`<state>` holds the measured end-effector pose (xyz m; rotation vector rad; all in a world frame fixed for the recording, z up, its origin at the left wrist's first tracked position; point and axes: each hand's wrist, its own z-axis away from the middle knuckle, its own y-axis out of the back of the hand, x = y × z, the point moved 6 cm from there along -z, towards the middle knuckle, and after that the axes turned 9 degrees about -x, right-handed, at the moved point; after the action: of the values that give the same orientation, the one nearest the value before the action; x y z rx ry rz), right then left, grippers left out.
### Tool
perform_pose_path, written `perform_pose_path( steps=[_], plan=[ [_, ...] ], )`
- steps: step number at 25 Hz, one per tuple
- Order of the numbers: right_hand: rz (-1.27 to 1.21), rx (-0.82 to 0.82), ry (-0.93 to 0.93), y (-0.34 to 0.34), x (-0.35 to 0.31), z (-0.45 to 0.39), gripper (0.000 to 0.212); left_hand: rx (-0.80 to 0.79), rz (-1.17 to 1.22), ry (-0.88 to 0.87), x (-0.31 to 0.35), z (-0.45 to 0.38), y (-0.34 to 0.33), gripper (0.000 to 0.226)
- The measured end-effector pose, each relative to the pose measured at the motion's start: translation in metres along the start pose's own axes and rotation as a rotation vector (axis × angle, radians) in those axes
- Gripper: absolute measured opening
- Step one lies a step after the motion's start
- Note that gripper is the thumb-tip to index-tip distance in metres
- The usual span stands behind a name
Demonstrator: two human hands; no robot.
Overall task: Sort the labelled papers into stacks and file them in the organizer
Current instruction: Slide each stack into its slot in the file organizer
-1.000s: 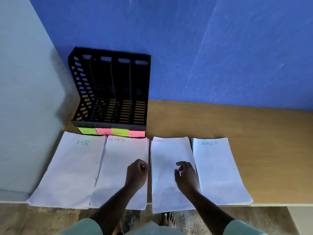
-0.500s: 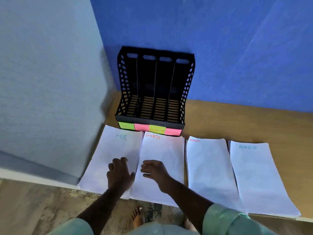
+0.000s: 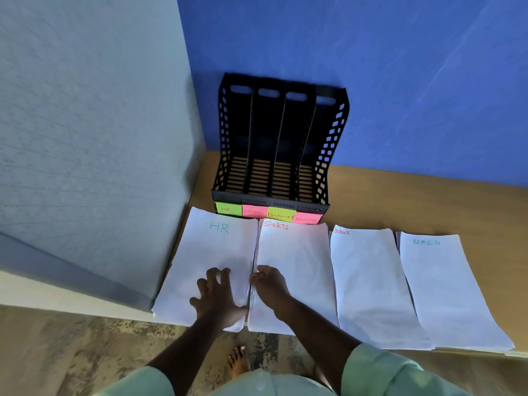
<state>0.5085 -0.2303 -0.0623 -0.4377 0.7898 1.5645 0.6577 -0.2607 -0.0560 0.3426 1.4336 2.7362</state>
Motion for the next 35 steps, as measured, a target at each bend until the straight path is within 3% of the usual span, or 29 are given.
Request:
perform_pose_path(
  steps=[5,10,15,18,21,26,28,30,32,35],
  plan=[
    [-0.083,0.027,-0.049,-0.006,-0.003,-0.002,0.023,-0.044,-0.036,0.046,0.011,-0.002,-0.001,0.108],
    [-0.219,-0.027,-0.063,-0.017,-0.005,-0.003,0.017,0.033,-0.057,0.025,0.013,0.002,0.006,0.096],
    [-0.218,-0.112,-0.043,-0.032,-0.011,0.002,0.013,-0.003,0.016,-0.021,0.000,-0.003,0.013,0.090],
    [-0.271,-0.085,-0.045,-0.035,-0.008,0.001,0.017,-0.036,0.056,-0.045,-0.001,-0.003,0.011,0.099],
    [-0.081,0.040,-0.012,-0.031,-0.013,-0.002,0.031,-0.045,0.087,-0.085,-0.005,0.001,0.012,0.101],
    [-0.064,0.038,0.038,-0.037,-0.028,-0.002,0.034,-0.120,0.324,-0.073,-0.024,-0.010,0.013,0.079],
    [0.025,0.062,0.045,-0.034,-0.031,-0.002,0.031,0.025,0.421,-0.114,-0.034,-0.007,0.034,0.048],
    [0.009,0.090,0.054,-0.024,-0.033,0.003,0.038,0.341,0.452,-0.141,-0.046,0.001,0.066,0.026],
    [-0.055,0.079,0.093,-0.007,-0.034,0.016,0.045,0.553,0.443,-0.068,-0.054,0.004,0.092,0.026],
    [-0.126,0.035,0.176,0.028,-0.028,0.033,0.043,0.564,0.556,0.028,-0.056,-0.013,0.106,0.037]
  ],
)
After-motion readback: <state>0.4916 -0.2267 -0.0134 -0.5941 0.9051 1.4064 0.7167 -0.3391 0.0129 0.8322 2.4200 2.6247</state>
